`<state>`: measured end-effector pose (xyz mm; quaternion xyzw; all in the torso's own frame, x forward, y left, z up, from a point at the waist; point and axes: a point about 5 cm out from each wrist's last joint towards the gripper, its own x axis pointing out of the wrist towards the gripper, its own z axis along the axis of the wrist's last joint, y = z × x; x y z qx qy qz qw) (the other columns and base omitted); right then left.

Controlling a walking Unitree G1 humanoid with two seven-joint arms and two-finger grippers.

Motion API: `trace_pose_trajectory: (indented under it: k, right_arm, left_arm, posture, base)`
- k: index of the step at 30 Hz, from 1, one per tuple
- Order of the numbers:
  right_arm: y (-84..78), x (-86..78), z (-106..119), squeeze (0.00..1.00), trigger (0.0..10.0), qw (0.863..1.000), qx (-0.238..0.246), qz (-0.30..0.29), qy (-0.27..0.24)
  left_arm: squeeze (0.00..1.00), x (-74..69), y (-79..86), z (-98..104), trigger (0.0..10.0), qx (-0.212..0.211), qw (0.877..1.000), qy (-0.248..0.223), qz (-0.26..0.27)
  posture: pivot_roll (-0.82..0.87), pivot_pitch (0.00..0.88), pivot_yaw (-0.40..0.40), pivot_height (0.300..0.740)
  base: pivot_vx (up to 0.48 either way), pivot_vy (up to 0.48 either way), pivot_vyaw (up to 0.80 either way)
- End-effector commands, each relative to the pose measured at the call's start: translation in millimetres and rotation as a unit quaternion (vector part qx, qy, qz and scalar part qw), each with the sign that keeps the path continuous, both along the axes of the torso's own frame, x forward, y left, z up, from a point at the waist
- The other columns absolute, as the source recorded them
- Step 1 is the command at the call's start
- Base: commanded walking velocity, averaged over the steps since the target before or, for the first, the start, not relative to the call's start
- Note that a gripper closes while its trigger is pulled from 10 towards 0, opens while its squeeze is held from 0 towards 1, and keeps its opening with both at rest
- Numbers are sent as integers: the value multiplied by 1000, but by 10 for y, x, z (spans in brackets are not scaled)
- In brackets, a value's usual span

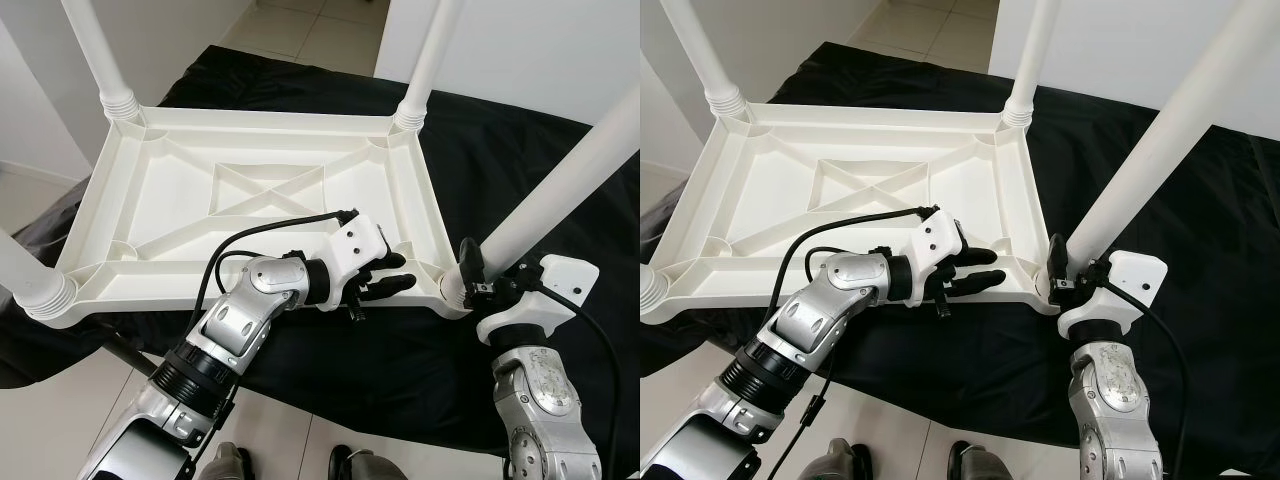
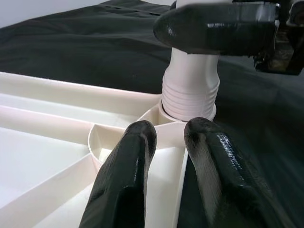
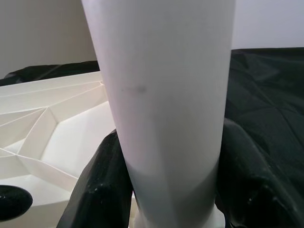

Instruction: Building children table

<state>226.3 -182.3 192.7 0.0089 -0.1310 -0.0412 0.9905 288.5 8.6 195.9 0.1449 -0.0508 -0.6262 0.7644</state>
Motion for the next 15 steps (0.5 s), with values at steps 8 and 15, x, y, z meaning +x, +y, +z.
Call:
trace_pose_trajectory:
  k: [8,15]
  right_arm:
    - [-39,-31,-299,0,10000,999,-31,13,40]
    - [-58,-75,-361,0,10000,999,-18,3,44]
  left_arm:
    - [0,-37,-6,26,10000,-4,1000,2,-4]
    - [0,-40,0,41,10000,-4,1000,1,-3]
  posture:
    - [0,184,-44,740]
    - [-4,184,-36,740]
  base:
    - [0,0,0]
    - [0,0,0]
